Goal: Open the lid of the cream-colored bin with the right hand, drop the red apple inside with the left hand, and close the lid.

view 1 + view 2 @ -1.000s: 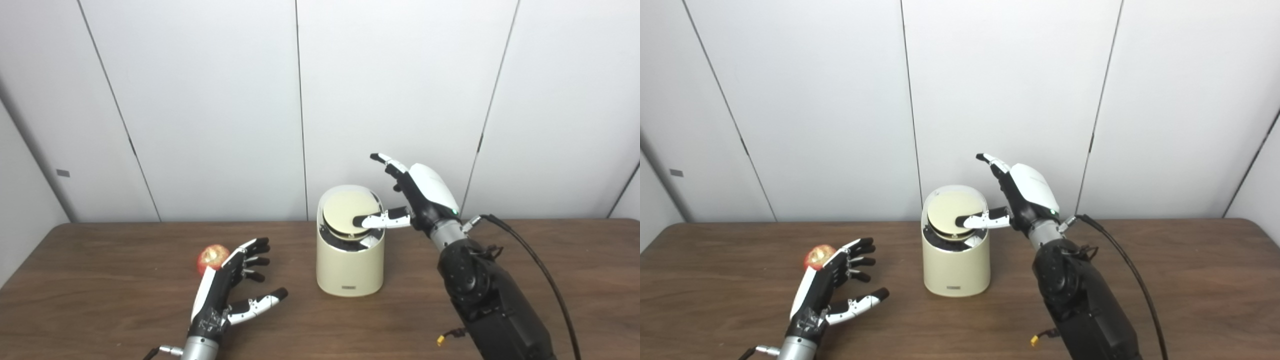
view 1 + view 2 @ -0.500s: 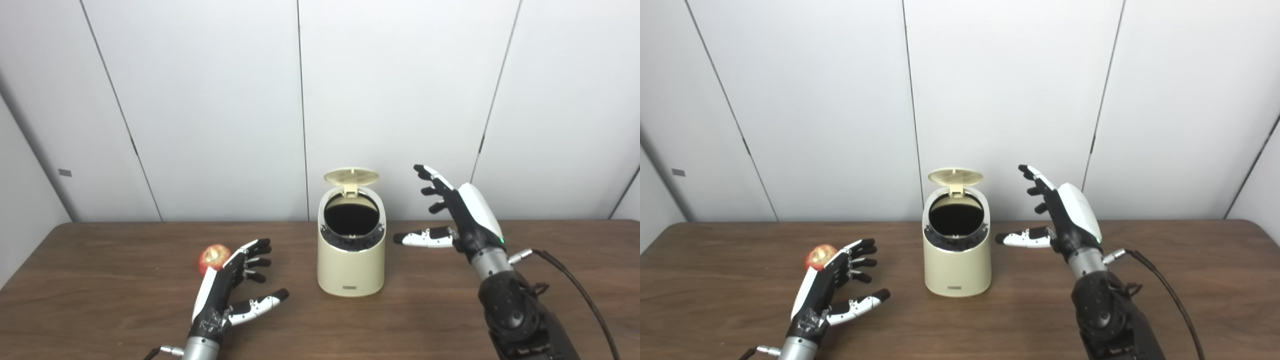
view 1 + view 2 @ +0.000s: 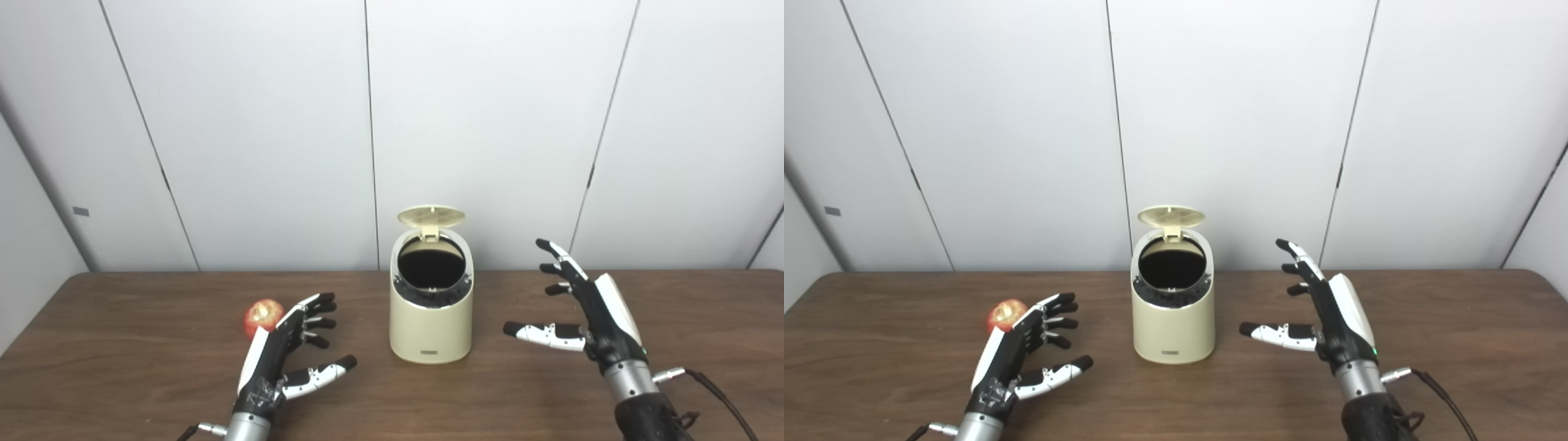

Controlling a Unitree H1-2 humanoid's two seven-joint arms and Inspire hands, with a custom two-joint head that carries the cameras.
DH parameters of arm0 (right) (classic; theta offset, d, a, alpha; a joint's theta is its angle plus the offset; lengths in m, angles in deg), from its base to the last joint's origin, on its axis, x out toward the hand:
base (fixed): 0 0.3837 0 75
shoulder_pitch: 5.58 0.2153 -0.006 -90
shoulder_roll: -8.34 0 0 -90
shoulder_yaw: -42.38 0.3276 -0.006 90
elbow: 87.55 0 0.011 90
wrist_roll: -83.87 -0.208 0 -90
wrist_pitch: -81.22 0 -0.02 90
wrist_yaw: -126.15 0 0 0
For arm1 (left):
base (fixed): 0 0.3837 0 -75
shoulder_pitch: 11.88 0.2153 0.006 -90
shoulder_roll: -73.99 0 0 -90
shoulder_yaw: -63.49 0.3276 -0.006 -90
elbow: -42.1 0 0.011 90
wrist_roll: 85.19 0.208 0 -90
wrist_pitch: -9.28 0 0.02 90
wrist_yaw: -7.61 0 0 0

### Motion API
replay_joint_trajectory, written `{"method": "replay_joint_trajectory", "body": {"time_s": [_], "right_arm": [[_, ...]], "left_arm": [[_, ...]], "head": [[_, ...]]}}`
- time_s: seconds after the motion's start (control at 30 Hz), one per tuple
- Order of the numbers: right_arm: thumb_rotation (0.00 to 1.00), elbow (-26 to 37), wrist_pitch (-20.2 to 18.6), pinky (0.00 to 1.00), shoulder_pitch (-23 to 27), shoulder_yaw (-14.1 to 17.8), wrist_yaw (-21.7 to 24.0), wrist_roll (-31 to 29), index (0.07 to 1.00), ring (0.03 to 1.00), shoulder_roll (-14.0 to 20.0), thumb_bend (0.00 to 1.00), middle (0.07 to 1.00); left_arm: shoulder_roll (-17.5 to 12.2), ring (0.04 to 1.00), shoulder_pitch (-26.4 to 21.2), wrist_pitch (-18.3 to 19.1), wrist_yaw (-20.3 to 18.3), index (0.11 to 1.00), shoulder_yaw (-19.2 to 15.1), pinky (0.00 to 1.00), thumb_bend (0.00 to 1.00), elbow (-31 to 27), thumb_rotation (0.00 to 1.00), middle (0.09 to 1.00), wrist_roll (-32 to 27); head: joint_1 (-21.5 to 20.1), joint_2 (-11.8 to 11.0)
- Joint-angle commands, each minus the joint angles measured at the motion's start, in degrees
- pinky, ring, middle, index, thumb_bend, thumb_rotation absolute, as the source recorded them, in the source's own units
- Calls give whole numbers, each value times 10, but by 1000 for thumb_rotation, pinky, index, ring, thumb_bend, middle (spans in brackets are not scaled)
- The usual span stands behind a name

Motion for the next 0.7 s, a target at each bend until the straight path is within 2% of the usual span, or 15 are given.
{"method": "replay_joint_trajectory", "body": {"time_s": [0.0,0.13,0.27,0.3,0.37,0.5,0.6,0.67], "right_arm": [[260,10,37,652,11,2,-15,-7,890,781,-3,717,873],[241,-13,69,661,4,4,-25,-19,891,786,-12,748,883],[219,-40,97,664,0,6,-34,-26,892,791,-16,764,884],[220,-43,100,663,-1,7,-34,-27,893,793,-16,767,882],[206,-47,104,673,-4,8,-35,-29,899,796,-16,771,883],[162,-56,110,682,-10,13,-33,-39,901,788,-13,766,886],[117,-59,109,702,-14,17,-28,-47,904,799,-11,760,896],[87,-58,107,715,-15,19,-26,-51,910,810,-10,755,901]], "left_arm": [[-5,726,-16,-10,5,831,-2,583,679,-15,71,799,2],[-2,725,-15,-9,5,828,-3,584,678,-16,57,797,-2],[3,727,-13,-5,6,831,2,592,670,-22,63,796,6],[6,724,-13,-6,8,831,4,591,670,-23,64,794,9],[11,722,-12,-6,14,832,6,589,670,-26,61,792,19],[21,735,-12,-3,62,823,12,581,673,-32,75,789,101],[28,741,-14,4,104,806,9,664,678,-38,89,776,157],[30,754,-13,17,131,806,2,704,666,-52,134,764,191]], "head": [[5,-1],[16,-1],[63,-5],[83,-7],[98,-7],[134,-12],[140,-13],[140,-13]]}}
